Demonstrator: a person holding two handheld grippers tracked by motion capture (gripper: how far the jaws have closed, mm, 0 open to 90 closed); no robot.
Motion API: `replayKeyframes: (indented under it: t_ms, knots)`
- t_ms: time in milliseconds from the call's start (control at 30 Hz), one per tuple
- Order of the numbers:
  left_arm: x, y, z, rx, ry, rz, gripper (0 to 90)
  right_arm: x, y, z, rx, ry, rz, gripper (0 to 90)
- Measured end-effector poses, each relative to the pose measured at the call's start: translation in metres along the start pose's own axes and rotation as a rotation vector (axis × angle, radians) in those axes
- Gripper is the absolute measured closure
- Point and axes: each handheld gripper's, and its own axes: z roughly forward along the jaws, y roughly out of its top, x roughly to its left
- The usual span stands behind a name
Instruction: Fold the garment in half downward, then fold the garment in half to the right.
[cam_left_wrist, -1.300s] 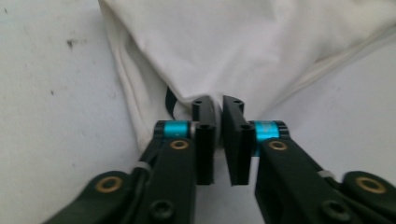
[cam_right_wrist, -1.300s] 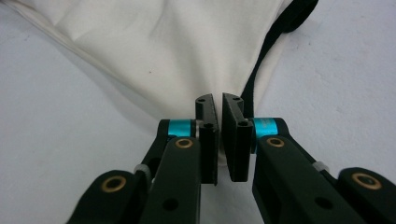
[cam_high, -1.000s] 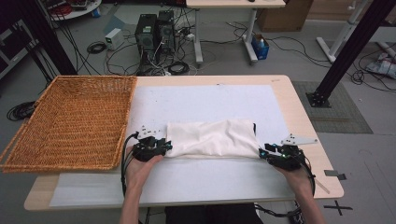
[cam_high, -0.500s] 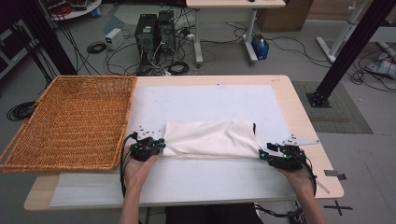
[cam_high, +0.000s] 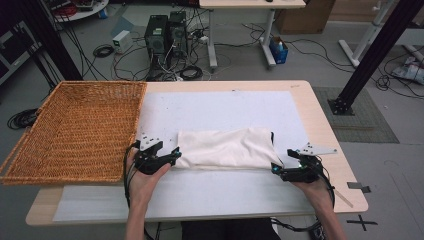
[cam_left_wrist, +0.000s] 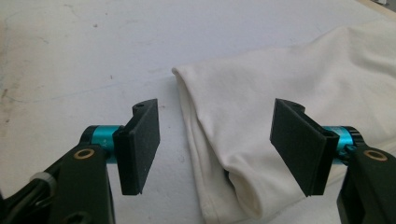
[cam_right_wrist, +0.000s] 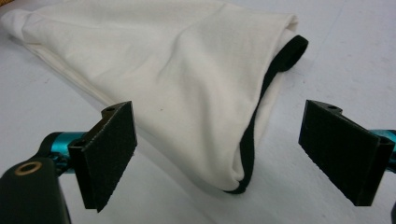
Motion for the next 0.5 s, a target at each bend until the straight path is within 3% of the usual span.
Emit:
replayKeyframes:
  t_ms: [200, 500]
  knots:
    - [0.0, 0.002, -0.003, 0.0, 0.014, 0.014, 33.2, 0.003, 0.0, 0.003, 0.012, -0.012, 0.003, 11.2]
    - [-0.01, -0.021, 0.0, 0.037, 0.015, -0.042, 33.2, 0.003, -0.003, -0.003, 0.009, -0.009, -0.007, 11.2]
